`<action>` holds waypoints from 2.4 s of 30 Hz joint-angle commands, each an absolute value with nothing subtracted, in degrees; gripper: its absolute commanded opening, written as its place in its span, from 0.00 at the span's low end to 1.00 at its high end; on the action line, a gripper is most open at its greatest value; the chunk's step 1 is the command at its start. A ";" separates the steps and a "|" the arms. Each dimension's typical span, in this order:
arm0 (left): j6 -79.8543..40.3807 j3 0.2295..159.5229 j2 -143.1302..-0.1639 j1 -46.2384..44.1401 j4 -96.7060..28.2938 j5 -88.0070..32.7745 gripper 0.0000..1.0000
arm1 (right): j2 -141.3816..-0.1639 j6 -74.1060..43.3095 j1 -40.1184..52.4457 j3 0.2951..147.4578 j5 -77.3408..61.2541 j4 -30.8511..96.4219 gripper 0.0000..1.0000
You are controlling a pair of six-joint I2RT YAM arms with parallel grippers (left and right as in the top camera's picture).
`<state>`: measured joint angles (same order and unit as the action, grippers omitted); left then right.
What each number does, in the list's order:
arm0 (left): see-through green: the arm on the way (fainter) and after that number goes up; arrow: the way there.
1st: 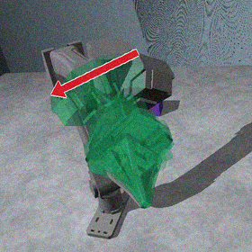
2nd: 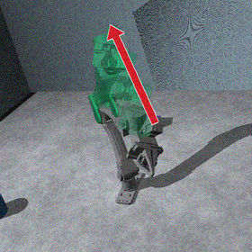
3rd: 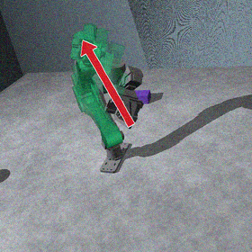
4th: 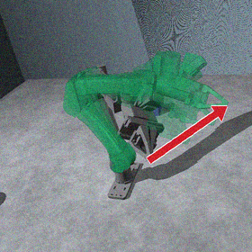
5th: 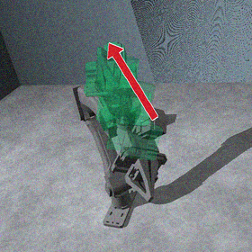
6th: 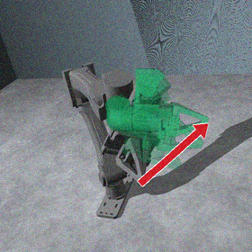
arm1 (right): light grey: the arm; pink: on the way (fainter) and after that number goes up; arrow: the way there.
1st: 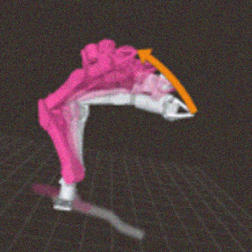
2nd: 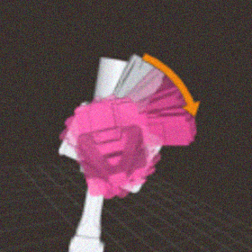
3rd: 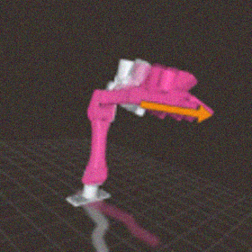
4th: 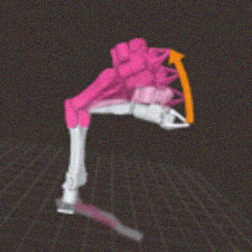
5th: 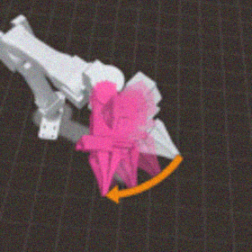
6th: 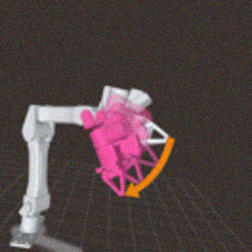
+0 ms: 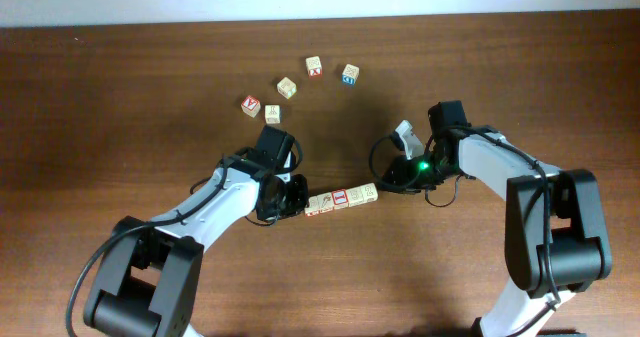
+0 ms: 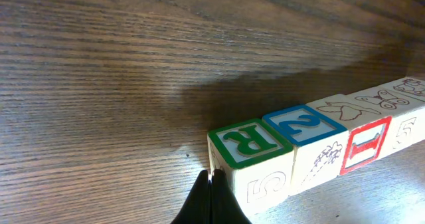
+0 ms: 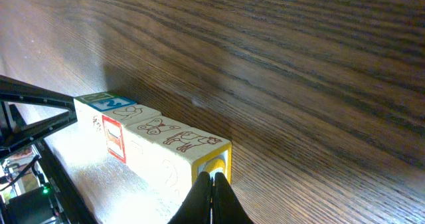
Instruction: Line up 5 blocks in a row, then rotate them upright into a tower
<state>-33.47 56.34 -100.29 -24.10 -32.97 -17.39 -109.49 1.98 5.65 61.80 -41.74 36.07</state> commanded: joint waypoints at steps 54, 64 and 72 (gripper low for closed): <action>-32.77 55.96 -100.73 -24.38 -32.97 -17.82 0.00 | -100.90 -1.15 20.73 65.87 -45.43 38.35 0.04; -32.77 55.96 -100.73 -24.40 -32.97 -17.82 0.00 | -100.90 -4.82 24.05 66.59 -44.36 37.47 0.04; -32.77 55.96 -100.73 -24.40 -32.95 -17.82 0.00 | -100.90 -8.03 26.41 66.94 -42.35 35.94 0.04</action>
